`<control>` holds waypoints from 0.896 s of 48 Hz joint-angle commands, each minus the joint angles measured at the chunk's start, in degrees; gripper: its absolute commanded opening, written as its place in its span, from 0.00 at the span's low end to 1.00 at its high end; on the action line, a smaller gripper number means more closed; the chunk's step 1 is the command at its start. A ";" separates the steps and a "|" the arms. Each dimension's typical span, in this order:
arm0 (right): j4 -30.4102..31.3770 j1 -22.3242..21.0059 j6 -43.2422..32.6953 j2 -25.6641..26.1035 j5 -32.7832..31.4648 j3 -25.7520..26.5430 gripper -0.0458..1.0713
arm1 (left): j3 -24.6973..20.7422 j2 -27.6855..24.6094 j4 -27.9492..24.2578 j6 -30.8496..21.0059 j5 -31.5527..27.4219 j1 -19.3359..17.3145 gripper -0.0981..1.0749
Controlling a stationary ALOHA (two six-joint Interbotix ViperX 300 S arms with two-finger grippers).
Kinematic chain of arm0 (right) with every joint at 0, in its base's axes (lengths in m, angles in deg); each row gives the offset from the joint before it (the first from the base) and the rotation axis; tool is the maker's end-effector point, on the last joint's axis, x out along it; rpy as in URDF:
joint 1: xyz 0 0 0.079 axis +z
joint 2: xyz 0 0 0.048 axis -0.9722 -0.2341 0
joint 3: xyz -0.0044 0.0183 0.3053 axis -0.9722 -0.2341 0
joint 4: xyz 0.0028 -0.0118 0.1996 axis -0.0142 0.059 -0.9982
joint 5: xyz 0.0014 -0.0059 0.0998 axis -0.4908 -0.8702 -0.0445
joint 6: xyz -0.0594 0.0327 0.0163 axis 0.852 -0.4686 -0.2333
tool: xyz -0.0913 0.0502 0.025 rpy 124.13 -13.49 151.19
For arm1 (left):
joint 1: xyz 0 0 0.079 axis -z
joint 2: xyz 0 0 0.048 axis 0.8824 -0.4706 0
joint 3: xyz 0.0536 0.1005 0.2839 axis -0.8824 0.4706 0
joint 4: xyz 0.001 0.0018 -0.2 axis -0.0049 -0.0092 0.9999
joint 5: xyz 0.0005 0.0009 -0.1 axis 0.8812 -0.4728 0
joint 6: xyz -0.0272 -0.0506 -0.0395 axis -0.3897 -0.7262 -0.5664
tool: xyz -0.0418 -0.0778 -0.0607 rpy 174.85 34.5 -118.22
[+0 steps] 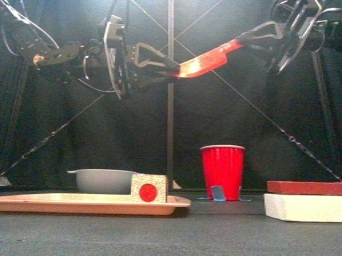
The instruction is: Hold knife with other hand
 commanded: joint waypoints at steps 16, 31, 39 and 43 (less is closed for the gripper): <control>-0.18 -0.09 0.09 0.09 0.62 0.97 0.41 | -1.85 -0.44 -0.09 0.18 0.53 0.00 0.44; -0.18 -0.18 0.09 -0.09 1.23 0.62 0.41 | -1.67 -0.26 0.00 0.18 1.76 -0.09 0.34; 0.09 -0.26 0.09 -0.18 1.23 0.09 0.41 | -0.35 0.88 0.00 0.18 4.13 -0.09 0.34; 0.35 -0.35 0.09 -0.26 1.23 -0.18 0.41 | 0.44 1.58 0.09 0.09 5.10 -0.09 0.34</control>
